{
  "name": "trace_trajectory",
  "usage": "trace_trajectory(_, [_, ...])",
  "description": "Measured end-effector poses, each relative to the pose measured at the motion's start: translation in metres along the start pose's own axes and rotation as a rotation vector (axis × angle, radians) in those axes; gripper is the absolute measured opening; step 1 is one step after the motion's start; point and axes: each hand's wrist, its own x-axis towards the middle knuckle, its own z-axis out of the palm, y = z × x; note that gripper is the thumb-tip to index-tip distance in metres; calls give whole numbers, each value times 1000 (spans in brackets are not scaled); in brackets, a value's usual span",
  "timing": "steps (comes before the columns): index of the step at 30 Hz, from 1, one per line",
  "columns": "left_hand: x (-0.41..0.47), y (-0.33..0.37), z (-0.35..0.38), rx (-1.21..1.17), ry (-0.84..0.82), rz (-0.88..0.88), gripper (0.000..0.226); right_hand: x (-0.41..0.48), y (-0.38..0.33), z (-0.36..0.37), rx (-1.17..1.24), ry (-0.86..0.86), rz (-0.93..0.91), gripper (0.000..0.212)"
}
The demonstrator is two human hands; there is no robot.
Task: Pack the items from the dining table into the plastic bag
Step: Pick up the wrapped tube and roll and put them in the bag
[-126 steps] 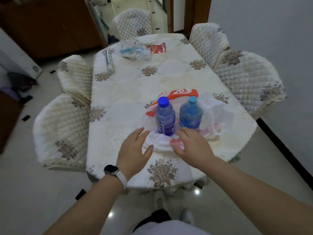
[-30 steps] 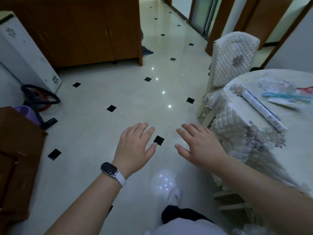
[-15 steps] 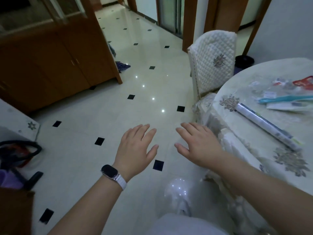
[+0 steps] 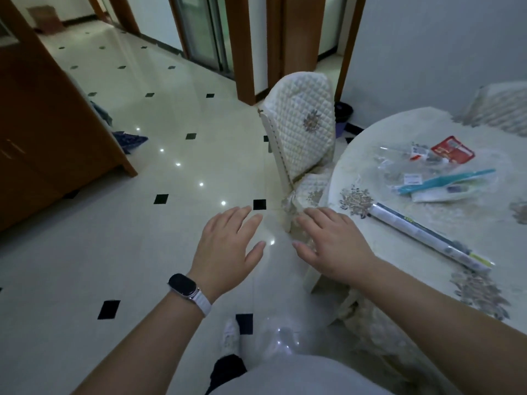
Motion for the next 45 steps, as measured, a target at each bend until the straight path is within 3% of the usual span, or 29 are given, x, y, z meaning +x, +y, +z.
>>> trace_trajectory(9, [97,-127,21,-136,48,189,44,119,-38,1,-84,8,211,57])
trace_trajectory(16, [169,-148,49,-260,25,345,44,140,-25,-1,-135,-20,412,53])
trace_trajectory(36, [378,18,146,-333,-218,762,50,120,167,23,25,4,997,59])
trace_trajectory(45, [419,108,194,-398,-416,938,56,56,194,38,46,11,1314,54])
